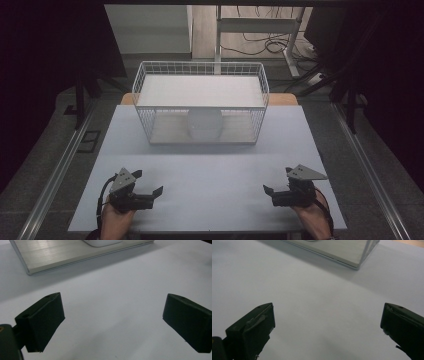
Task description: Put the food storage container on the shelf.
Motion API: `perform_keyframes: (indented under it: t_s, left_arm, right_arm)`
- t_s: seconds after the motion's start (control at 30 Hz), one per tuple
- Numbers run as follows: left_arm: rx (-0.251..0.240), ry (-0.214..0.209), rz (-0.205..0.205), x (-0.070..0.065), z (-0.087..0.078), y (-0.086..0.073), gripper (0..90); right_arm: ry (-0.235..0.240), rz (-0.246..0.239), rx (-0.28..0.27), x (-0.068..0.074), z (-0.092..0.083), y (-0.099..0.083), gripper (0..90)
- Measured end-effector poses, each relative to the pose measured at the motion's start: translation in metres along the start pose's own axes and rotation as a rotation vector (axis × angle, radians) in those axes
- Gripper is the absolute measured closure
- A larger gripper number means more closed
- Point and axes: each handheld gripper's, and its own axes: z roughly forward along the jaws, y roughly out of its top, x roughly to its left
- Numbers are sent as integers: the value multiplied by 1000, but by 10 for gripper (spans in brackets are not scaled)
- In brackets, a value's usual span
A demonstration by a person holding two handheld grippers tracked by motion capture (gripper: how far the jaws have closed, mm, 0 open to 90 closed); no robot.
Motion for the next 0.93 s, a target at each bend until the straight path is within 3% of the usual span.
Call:
perform_keyframes:
  t_s: [0.33, 0.6, 0.93]
  left_arm:
    - [9, 1, 4, -1, 2, 0, 30]
    - [17, 4, 2, 0, 3, -1, 30]
    - [24, 5, 3, 1, 5, -1, 29]
  right_arm:
    - [-34, 38, 25, -8, -12, -18, 0]
    - [-33, 62, 71, -11, -16, -31, 0]
    - [-37, 57, 95, -11, -14, -32, 0]
